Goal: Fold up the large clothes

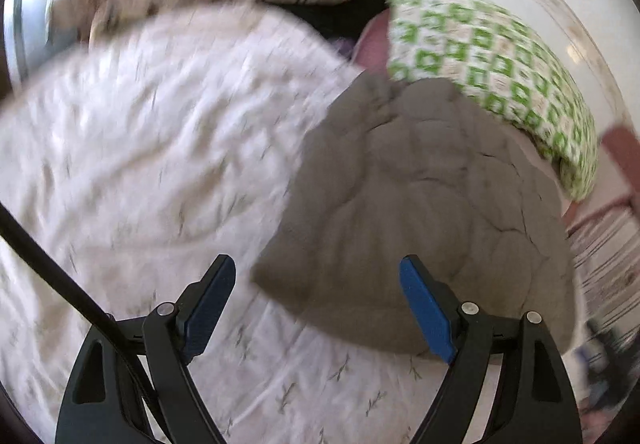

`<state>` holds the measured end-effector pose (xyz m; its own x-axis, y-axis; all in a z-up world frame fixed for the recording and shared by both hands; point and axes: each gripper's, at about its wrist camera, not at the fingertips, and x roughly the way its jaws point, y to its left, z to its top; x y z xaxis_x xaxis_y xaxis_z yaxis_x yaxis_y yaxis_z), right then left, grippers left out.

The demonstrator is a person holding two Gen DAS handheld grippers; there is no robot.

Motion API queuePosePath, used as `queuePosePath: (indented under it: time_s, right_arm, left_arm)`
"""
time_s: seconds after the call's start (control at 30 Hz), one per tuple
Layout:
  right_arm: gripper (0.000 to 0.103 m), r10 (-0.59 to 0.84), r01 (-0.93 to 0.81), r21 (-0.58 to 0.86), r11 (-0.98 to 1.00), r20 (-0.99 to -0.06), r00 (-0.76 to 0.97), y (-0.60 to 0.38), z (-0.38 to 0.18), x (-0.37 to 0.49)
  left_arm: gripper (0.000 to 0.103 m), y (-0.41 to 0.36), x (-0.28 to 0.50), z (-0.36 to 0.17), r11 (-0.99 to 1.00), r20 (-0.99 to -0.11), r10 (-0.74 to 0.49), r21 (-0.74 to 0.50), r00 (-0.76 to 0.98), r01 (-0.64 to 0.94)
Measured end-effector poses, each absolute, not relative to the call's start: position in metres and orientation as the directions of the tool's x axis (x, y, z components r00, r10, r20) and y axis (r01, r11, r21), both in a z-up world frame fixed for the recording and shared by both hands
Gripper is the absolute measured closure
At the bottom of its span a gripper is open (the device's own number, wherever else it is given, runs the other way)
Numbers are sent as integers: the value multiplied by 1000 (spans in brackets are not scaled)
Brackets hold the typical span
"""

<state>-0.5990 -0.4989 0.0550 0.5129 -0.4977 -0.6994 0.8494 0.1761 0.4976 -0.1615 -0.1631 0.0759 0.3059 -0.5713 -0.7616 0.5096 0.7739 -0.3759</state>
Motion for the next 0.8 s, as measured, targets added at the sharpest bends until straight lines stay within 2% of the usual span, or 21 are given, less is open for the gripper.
queuePosePath:
  time_s: [0.13, 0.23, 0.53, 0.8]
  right_arm:
    - [20, -447, 804, 586, 102, -695, 563, -505, 38, -621]
    - [18, -420, 767, 639, 54, -682, 598, -508, 27, -627]
    - [16, -396, 662, 749, 10, -605, 691, -516, 11, -626]
    - [12, -354, 615, 787, -55, -591, 725, -534, -21, -609]
  left_arm:
    - [20, -141, -137, 51, 736, -741, -652, -568, 159, 368]
    - [20, -141, -134, 42, 707, -716, -688, -628, 114, 324]
    - [20, -154, -128, 18, 654, -660, -749, -718, 64, 239]
    - [15, -164, -124, 7, 633, -635, -769, -738, 77, 234]
